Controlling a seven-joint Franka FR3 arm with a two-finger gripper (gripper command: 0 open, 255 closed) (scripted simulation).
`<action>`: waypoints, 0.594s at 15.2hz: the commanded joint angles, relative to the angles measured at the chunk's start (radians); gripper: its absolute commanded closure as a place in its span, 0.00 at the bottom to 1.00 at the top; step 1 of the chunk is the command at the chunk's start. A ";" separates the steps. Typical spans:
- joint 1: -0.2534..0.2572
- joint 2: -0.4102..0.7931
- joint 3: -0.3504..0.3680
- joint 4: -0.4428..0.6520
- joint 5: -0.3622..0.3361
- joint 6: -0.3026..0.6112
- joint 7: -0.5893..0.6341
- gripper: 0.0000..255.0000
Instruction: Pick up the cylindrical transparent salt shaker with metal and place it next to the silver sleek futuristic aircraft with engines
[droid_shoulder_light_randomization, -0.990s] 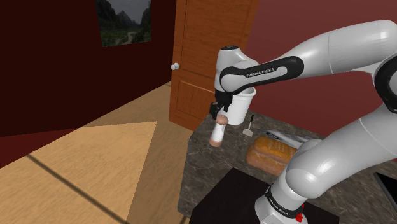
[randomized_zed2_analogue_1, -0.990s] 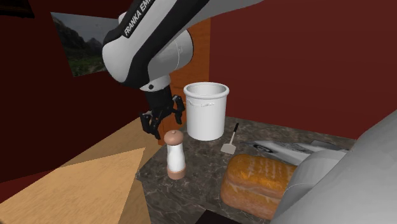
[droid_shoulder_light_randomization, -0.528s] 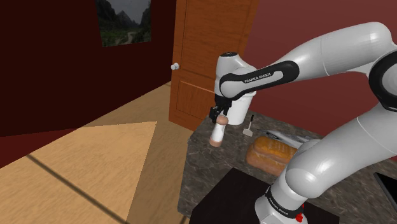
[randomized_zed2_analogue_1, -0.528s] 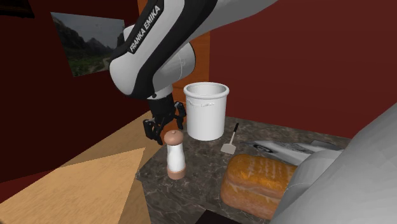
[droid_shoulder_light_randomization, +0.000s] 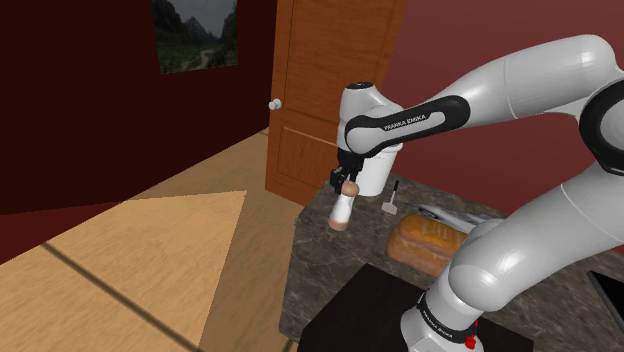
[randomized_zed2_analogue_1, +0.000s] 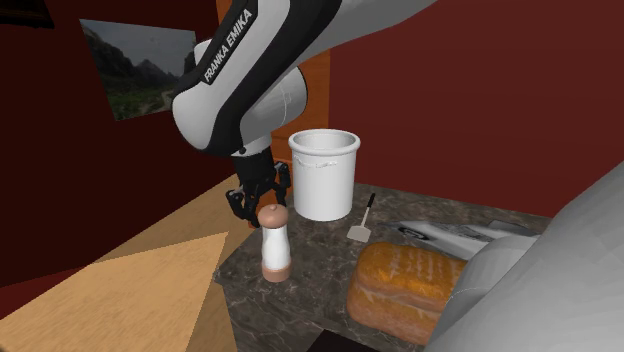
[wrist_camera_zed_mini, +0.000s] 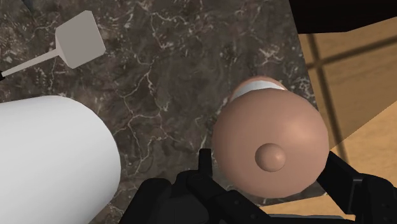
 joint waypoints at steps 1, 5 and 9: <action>0.000 0.000 0.000 0.000 0.000 0.000 0.000 1.00; 0.000 0.000 0.000 0.000 0.000 0.000 0.000 1.00; 0.002 -0.020 0.001 0.024 0.006 -0.044 -0.008 1.00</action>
